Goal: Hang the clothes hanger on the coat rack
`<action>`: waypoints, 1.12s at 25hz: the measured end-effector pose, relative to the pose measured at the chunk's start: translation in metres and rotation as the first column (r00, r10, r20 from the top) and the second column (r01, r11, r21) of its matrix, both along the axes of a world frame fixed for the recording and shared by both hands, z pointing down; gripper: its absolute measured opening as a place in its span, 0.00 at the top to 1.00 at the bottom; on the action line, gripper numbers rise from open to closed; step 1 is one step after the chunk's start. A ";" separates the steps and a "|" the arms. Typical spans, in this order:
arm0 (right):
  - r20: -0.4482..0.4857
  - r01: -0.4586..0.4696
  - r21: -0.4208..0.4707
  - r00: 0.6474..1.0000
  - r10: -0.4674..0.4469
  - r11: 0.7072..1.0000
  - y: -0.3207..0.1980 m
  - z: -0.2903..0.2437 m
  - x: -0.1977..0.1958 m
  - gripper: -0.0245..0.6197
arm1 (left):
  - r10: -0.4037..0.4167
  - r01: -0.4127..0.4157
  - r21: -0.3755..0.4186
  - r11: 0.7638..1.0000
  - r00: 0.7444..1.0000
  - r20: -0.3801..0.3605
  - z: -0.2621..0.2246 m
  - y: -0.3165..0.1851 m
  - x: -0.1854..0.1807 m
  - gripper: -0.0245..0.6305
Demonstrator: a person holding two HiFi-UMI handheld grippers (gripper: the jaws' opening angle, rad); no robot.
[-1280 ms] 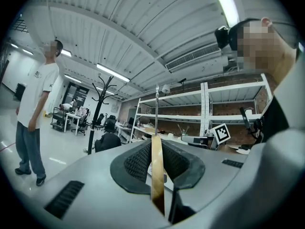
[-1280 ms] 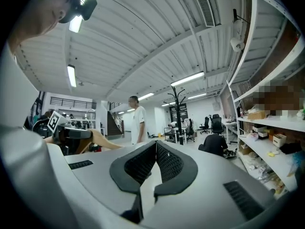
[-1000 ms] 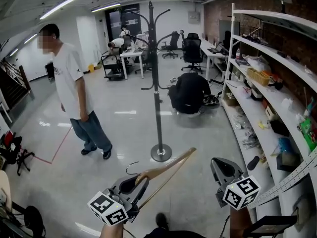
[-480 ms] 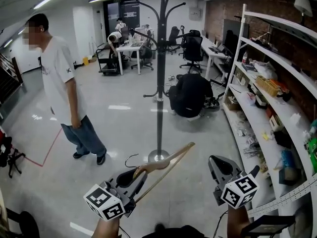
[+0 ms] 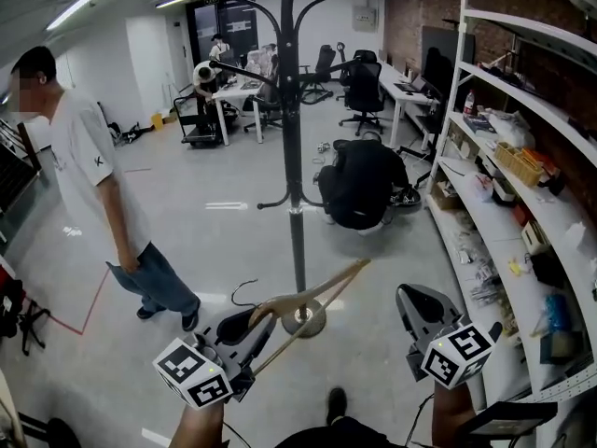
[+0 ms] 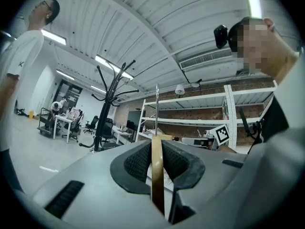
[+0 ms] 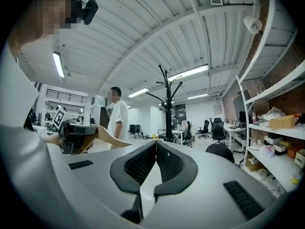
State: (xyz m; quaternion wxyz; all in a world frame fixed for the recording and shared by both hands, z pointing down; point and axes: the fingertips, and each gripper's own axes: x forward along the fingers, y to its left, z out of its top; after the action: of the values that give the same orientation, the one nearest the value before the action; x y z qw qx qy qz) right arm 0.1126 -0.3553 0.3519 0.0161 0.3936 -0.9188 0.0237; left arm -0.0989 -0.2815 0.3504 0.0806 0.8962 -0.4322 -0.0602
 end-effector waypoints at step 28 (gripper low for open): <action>0.007 0.019 0.091 1.000 -0.020 0.996 -0.265 -0.038 -0.084 0.95 | 0.202 -0.207 0.081 0.975 0.977 0.067 -0.076 -0.317 -0.050 0.88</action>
State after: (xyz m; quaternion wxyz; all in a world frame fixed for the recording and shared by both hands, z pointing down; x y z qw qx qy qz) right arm 0.0286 -0.6205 0.3138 -0.0053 0.3849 -0.9228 -0.0170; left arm -0.1493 -0.5984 0.2739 0.0341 0.9400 -0.3366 -0.0443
